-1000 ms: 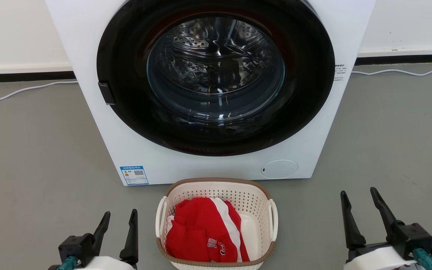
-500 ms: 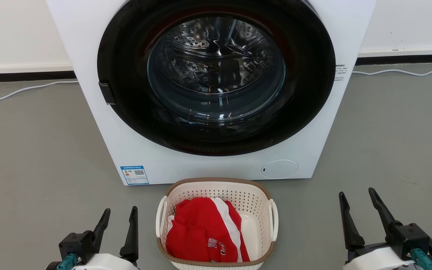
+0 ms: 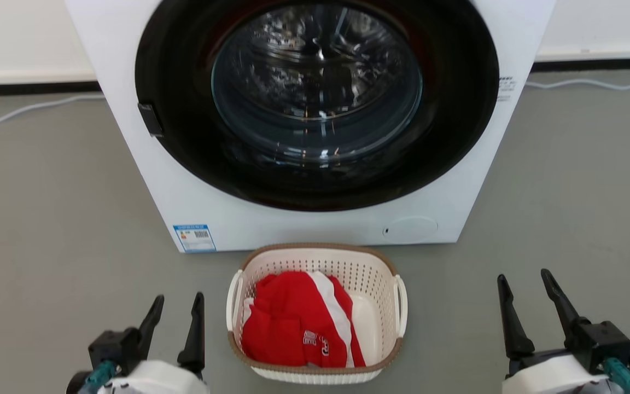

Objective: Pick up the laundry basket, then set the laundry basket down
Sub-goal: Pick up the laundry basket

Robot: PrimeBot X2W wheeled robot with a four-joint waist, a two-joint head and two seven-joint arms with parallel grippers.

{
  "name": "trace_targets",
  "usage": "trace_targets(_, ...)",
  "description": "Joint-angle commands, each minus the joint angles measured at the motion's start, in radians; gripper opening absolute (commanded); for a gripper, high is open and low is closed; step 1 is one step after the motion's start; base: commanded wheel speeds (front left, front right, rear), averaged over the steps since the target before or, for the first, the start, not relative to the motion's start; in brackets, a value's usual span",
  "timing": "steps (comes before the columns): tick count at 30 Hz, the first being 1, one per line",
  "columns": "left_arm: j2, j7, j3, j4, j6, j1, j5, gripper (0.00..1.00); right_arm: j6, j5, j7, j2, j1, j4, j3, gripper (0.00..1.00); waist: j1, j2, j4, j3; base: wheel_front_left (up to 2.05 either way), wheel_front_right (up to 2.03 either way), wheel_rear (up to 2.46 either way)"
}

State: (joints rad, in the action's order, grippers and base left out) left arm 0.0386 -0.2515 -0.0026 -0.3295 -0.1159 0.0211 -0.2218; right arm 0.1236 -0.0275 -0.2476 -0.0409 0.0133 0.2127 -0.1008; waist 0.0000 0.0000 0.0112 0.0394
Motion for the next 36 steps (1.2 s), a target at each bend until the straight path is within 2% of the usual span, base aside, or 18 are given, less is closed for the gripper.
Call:
trace_targets(1,0.012,-0.010,0.026,0.020,-0.005,0.068,0.003,1.00,0.007,0.011,-0.014,-0.010,-0.057,-0.018,0.018,1.00,0.0000,0.0000,0.002,0.027,0.00,0.00,0.00)
trace_targets(8,0.012,-0.010,0.008,-0.017,-0.008,0.156,0.004,1.00,0.007,0.034,-0.014,-0.009,-0.136,0.017,0.004,1.00,0.0000,0.0000,0.012,0.141,0.00,0.00,0.00)
trace_targets(16,0.012,-0.010,-0.027,-0.144,-0.011,0.332,0.000,1.00,0.007,0.056,-0.014,-0.009,-0.287,0.117,-0.016,1.00,0.0000,0.0000,0.030,0.321,0.00,0.00,0.00)
trace_targets(26,0.012,-0.010,-0.074,-0.407,-0.013,0.570,-0.004,1.00,0.007,0.058,-0.014,-0.009,-0.485,0.366,0.009,1.00,0.0000,0.0000,0.049,0.513,0.00,0.00,0.00)
trace_targets(36,0.018,-0.010,-0.111,-0.660,-0.014,0.769,0.000,1.00,0.007,0.057,-0.014,-0.009,-0.636,0.595,0.048,1.00,0.0000,0.0000,0.059,0.627,0.00,0.00,0.00)
